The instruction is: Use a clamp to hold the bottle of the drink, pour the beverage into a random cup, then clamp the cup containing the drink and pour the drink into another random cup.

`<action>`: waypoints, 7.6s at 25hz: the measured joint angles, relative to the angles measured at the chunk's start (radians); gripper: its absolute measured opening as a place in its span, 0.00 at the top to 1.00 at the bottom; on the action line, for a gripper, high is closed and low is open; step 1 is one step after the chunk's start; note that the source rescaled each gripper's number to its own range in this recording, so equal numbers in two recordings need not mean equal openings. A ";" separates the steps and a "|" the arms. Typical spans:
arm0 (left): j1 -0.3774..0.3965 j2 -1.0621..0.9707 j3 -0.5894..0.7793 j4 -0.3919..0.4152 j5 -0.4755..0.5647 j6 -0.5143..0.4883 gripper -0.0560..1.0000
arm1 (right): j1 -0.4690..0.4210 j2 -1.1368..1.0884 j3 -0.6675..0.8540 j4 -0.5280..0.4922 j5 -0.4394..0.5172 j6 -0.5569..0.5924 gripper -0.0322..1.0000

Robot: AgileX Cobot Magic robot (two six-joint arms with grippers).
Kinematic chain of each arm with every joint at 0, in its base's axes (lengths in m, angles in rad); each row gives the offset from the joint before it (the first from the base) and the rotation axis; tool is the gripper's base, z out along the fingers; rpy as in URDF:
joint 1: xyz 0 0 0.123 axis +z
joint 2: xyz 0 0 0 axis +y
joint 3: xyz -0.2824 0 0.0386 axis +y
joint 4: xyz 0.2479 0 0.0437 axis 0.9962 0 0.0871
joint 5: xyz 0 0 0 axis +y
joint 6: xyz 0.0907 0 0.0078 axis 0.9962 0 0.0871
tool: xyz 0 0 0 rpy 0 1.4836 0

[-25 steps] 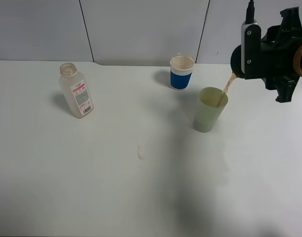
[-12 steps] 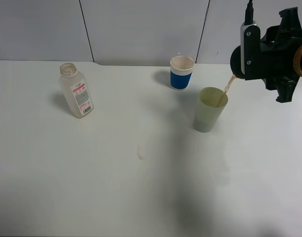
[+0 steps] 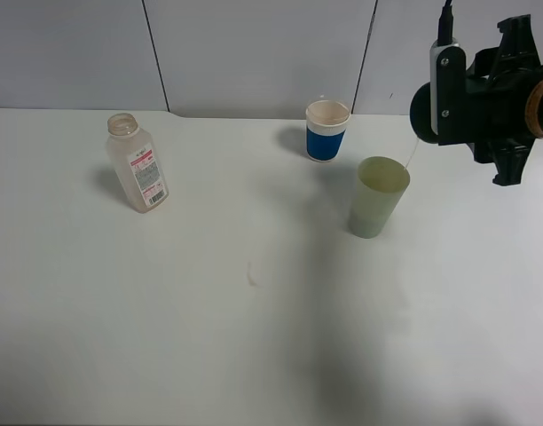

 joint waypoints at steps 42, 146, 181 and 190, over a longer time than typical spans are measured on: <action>0.000 0.000 0.000 0.000 0.000 0.000 0.00 | 0.000 0.001 -0.092 0.182 -0.228 0.971 0.97; 0.000 0.000 0.000 0.000 0.001 0.000 0.00 | 0.467 0.938 -0.170 1.537 -1.343 -0.155 0.97; 0.000 0.000 0.000 0.001 0.001 0.000 0.00 | 0.468 0.536 -0.167 1.537 -0.959 -0.120 0.55; 0.000 0.000 0.000 0.001 0.001 0.000 0.00 | 0.444 0.305 -0.170 1.684 -0.766 -0.357 0.55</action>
